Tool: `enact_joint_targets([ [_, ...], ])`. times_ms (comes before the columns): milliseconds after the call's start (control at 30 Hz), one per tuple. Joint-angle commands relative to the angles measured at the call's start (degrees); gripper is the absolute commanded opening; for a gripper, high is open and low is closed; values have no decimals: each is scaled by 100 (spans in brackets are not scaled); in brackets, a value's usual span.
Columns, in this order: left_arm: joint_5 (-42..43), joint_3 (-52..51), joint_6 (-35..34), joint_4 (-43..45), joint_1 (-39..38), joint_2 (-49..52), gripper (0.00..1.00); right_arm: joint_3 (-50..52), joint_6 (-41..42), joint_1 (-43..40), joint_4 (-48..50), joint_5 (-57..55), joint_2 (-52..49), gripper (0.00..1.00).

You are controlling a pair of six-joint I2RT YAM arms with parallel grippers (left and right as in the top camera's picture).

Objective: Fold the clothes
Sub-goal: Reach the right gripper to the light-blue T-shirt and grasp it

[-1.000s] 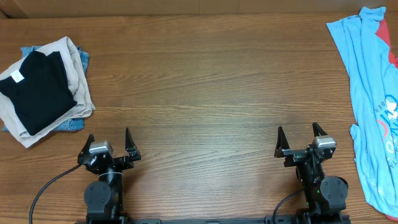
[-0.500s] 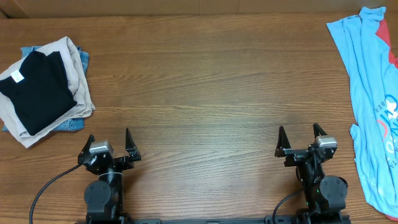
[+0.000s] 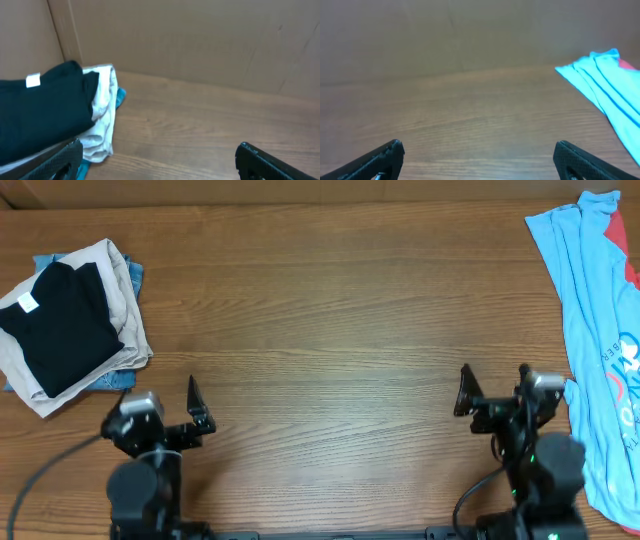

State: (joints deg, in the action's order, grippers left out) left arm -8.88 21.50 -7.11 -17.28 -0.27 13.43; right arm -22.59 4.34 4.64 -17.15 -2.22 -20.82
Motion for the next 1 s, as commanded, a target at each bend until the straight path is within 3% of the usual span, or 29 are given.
enact_joint_targets([
  [0,-70,964,-20,-459,26,997,100,-1207,39,7,-579,-184,-1071,100],
  [200,76,2616,-20,-1893,26,2538,100,-2955,37,-105,-1565,-199,-2986,100],
  [367,302,3458,-22,-2712,26,3161,100,-3679,-35,-140,-1853,-229,-3985,100],
  [467,293,3543,-20,-2774,26,3241,100,-3748,-13,-286,-1764,-553,-4293,100],
  [567,291,3543,-20,-2778,26,3241,100,-3751,566,-798,-1849,-944,-4505,100],
  [733,291,3543,-20,-2776,26,3244,100,-3740,1521,-2076,-2782,-1058,-4852,100],
  [967,291,3543,-20,-2732,26,3244,100,-3650,1547,-3195,-3143,-1034,-6413,99],
])
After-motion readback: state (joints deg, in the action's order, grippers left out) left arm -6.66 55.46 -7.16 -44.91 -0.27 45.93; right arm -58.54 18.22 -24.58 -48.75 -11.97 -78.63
